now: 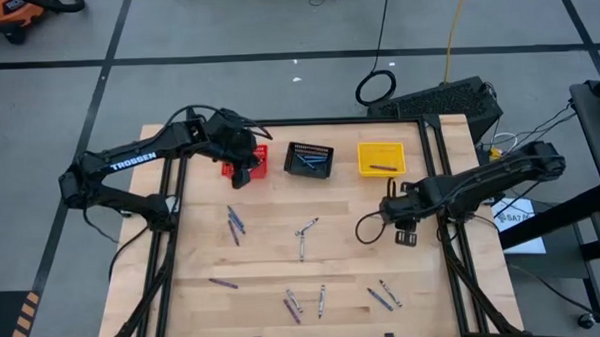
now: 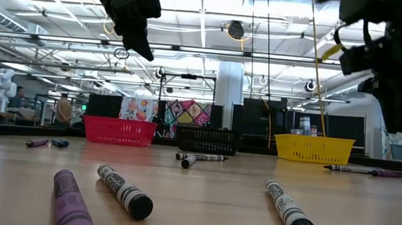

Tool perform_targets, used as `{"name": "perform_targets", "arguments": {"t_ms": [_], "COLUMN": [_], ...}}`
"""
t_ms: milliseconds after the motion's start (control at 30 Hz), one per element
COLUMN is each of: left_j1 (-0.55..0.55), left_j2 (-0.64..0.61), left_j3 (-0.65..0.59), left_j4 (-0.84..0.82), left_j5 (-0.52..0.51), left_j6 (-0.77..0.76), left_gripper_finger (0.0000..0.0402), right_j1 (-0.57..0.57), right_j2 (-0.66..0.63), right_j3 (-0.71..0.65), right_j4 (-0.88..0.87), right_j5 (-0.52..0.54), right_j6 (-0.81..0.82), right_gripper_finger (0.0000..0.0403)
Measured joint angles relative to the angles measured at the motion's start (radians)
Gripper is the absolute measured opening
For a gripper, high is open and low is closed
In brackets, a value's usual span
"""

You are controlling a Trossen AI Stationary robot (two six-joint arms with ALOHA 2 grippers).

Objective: Sort crayons
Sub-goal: Put the violet crayon into the yellow bin

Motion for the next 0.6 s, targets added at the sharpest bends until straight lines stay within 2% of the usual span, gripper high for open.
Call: {"name": "perform_targets", "arguments": {"t_ms": [400, 600], "left_j1": [-0.002, -0.002], "left_j2": [0.000, 0.000], "left_j3": [0.000, 0.000], "left_j4": [0.009, 0.012], "left_j5": [0.000, 0.000], "left_j6": [0.000, 0.001], "left_gripper_finger": [0.0061, 0.0061], "right_j1": [0.000, 0.000], "right_j2": [-0.020, -0.020], "right_j3": [-0.130, -0.139], "right_j4": [0.068, 0.127], "right_j5": [0.025, 0.056], "right_j6": [-0.003, 0.025], "right_gripper_finger": [0.0105, 0.0105]}}
